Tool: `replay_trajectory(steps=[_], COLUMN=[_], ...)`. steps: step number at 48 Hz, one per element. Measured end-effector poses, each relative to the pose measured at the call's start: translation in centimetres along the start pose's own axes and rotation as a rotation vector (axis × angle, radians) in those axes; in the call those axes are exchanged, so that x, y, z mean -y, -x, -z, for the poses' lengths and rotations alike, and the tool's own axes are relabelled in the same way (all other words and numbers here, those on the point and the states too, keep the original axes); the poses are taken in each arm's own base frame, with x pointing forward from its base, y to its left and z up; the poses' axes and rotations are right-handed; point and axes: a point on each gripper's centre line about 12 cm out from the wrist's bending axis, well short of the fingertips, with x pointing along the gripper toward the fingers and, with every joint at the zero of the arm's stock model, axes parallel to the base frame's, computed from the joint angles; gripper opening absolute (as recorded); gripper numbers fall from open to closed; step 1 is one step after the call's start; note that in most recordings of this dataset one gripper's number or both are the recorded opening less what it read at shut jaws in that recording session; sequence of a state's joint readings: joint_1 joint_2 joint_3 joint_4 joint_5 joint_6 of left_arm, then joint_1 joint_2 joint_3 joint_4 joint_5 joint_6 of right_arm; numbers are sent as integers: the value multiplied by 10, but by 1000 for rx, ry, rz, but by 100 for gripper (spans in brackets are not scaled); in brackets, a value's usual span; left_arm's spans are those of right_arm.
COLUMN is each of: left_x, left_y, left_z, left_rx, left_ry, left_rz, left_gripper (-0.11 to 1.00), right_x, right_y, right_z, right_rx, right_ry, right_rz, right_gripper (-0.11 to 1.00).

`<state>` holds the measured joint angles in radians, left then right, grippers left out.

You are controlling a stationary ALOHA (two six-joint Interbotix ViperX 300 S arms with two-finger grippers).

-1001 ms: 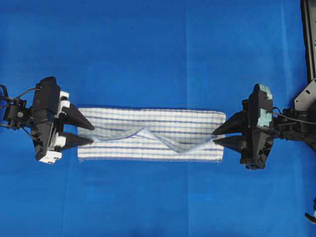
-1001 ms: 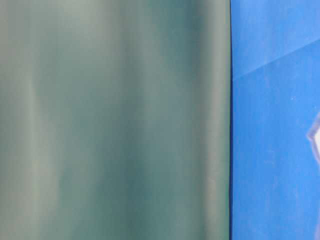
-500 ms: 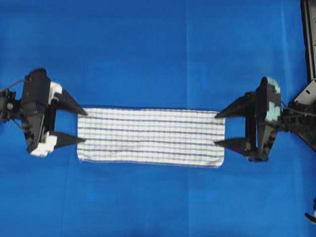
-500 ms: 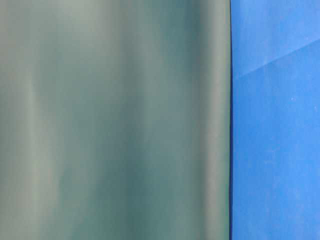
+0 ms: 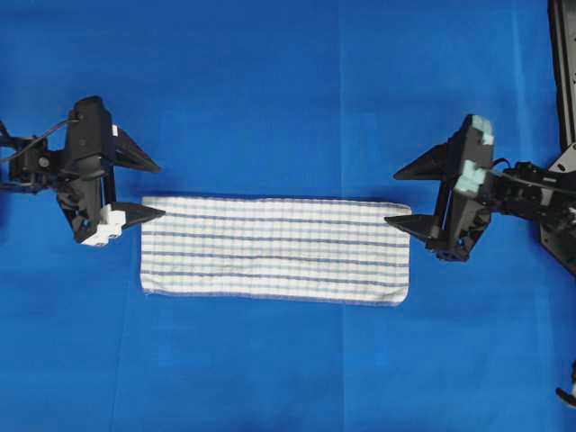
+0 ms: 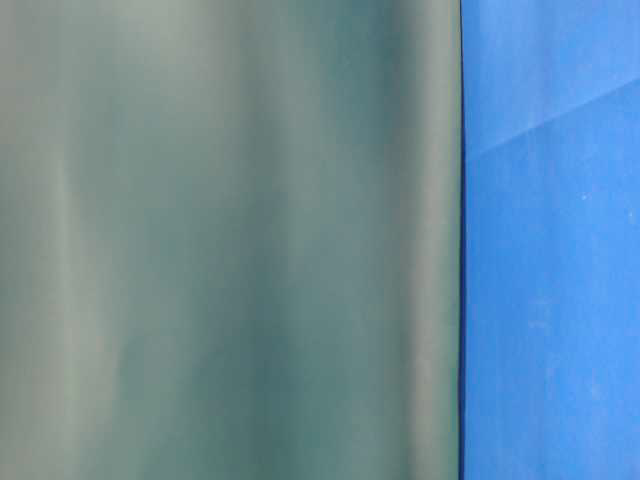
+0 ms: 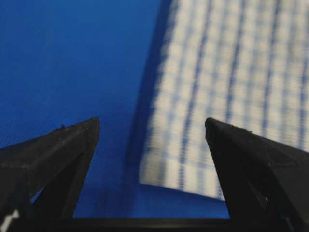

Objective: Fold the blue towel.
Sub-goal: 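Open both grippers to release the folded edge, then grasp the short ends of the folded towel with both grippers, then lift the towel and rotate it, right gripper moving to the top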

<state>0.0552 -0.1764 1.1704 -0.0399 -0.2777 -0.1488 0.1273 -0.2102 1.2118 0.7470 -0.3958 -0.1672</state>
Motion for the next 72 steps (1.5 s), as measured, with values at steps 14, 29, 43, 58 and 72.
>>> replay_trajectory(steps=[14, 29, 43, 58, 72], left_x=[-7, -9, -6, -3, 14], left_y=[-20, -27, -27, -18, 15], left_z=[18, 17, 15, 7, -37], left_rx=[-52, -61, -86, -113, -45], left_ry=[8, 16, 6, 4, -6], left_rz=[-23, -31, -25, -24, 17], left_gripper=[81, 23, 2, 2, 2], right_x=[11, 8, 3, 1, -6], right_y=[-18, -19, -19, -9, 16], right_z=[20, 20, 21, 12, -19], right_rx=[-75, -74, -74, -33, 82], right_ry=[-4, 2, 22, 7, -12], right_rz=[87, 81, 62, 38, -41], right_gripper=[72, 30, -4, -4, -4])
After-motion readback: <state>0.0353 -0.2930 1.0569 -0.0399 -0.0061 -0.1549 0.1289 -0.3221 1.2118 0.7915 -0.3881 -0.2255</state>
